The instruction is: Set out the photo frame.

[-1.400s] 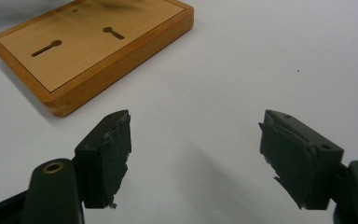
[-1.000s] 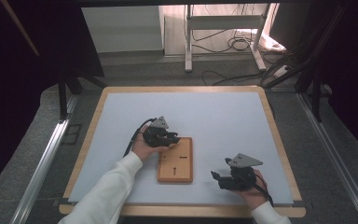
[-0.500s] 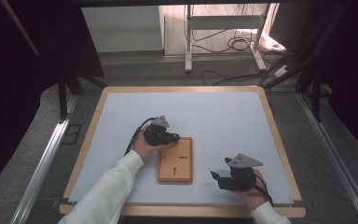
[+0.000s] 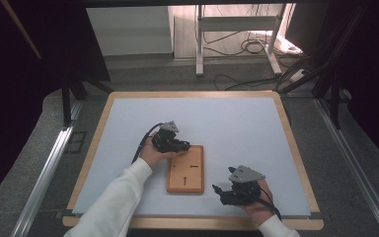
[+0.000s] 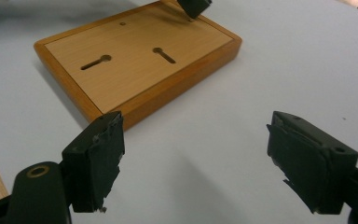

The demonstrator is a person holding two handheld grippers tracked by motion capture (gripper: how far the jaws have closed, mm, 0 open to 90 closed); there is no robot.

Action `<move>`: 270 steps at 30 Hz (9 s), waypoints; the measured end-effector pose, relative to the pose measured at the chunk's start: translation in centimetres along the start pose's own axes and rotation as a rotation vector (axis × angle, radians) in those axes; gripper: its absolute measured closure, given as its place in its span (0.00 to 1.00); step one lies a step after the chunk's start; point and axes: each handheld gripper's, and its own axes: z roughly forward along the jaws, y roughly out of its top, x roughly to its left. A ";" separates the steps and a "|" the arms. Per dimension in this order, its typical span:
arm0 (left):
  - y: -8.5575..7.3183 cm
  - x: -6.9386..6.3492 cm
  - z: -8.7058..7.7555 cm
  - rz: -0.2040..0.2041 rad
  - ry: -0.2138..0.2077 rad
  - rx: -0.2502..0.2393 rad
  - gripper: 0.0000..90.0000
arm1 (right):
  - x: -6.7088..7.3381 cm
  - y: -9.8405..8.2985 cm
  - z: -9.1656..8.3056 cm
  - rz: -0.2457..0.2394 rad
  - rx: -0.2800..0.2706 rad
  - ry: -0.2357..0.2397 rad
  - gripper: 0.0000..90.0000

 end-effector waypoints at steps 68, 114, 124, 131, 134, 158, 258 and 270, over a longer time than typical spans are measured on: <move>0.5 1.4 -0.5 -0.109 -0.025 0.008 0.82 | 6.0 4.2 5.1 -0.443 -0.001 -0.185 0.44; -8.7 -2.7 -8.2 -0.078 0.162 -0.012 0.40 | 5.4 5.3 4.5 -0.453 0.005 -0.199 0.50; -9.0 -2.6 -8.0 -0.082 0.152 -0.003 0.40 | 5.4 6.2 4.6 -0.474 0.013 -0.186 0.53; -9.1 -2.6 -7.8 -0.084 0.148 0.004 0.40 | 5.0 7.0 4.4 -0.493 0.018 -0.176 0.57; -9.2 -2.5 -7.7 -0.085 0.148 0.005 0.40 | 4.9 7.5 4.5 -0.505 0.021 -0.163 0.59; -9.5 -2.2 -7.7 -0.107 0.141 -0.001 0.40 | 3.5 10.3 5.0 -0.561 0.038 -0.137 0.73; -9.3 -2.6 -7.9 -0.088 0.164 -0.016 0.40 | -2.8 4.3 0.6 0.084 -0.008 0.008 0.47; -9.2 -2.8 -8.1 -0.090 0.162 -0.029 0.40 | 0.0 3.1 4.0 0.024 0.049 0.144 1.00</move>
